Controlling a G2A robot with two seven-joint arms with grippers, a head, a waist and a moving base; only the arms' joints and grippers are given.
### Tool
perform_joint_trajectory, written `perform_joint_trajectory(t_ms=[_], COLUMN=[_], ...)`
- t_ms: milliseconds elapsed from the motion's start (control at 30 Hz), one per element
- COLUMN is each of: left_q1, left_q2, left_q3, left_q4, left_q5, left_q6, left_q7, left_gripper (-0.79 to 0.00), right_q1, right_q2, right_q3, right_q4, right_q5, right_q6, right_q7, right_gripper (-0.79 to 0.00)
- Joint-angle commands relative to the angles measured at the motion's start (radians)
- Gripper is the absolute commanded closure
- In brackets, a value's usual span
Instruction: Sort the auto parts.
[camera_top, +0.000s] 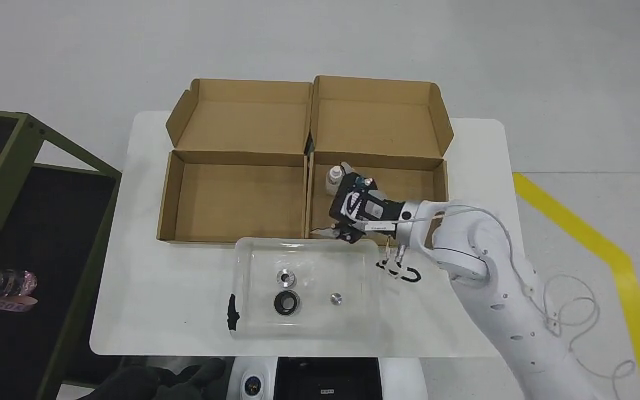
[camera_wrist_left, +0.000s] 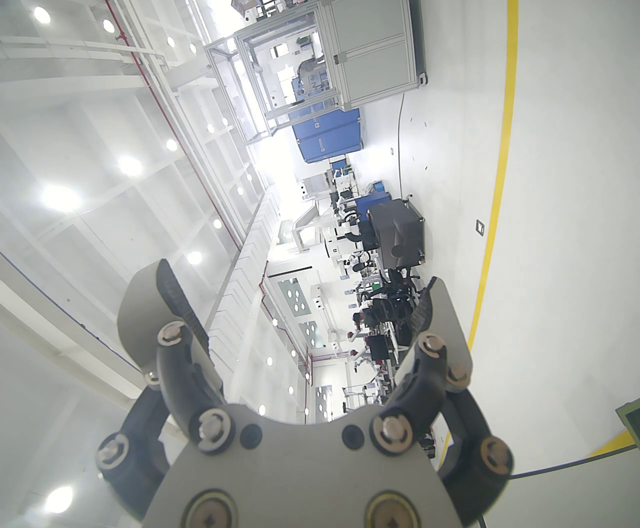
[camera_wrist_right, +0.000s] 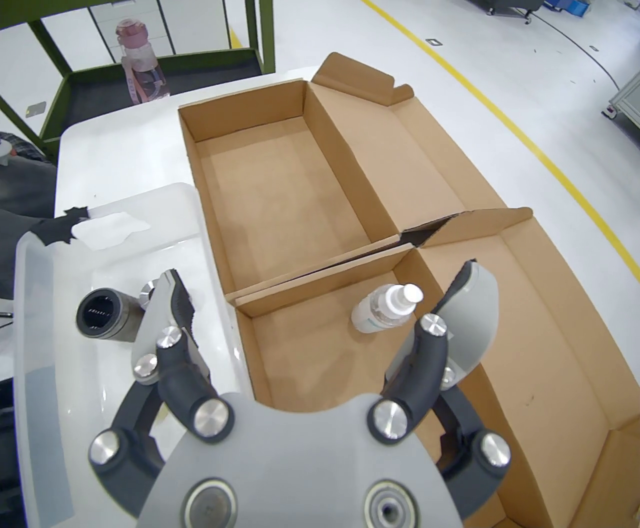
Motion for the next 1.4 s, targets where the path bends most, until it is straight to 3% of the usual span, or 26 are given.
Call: perform_joint_trajectory(t_ms=[0,633,1367], left_q1=[0.000,0.000,0.000], left_q2=[0.000,0.000,0.000], left_q3=[0.000,0.000,0.000], left_q4=[0.000,0.000,0.000], left_q5=[0.000,0.000,0.000], left_q6=[0.000,0.000,0.000], left_q7=[0.000,0.000,0.000], left_gripper=[-0.785,-0.785,-0.785], right_q1=[-0.022,-0.193,-0.251], right_q2=[0.004,0.046,0.072], right_q3=[0.001,-0.044,-0.119], right_q4=[-0.026,-0.173,-0.192], right_q5=[-0.004,-0.057,-0.237], right_q6=[-0.013,-0.149,-0.140], right_q7=[0.015,0.165,0.220], right_gripper=[-0.785,-0.785,-0.785])
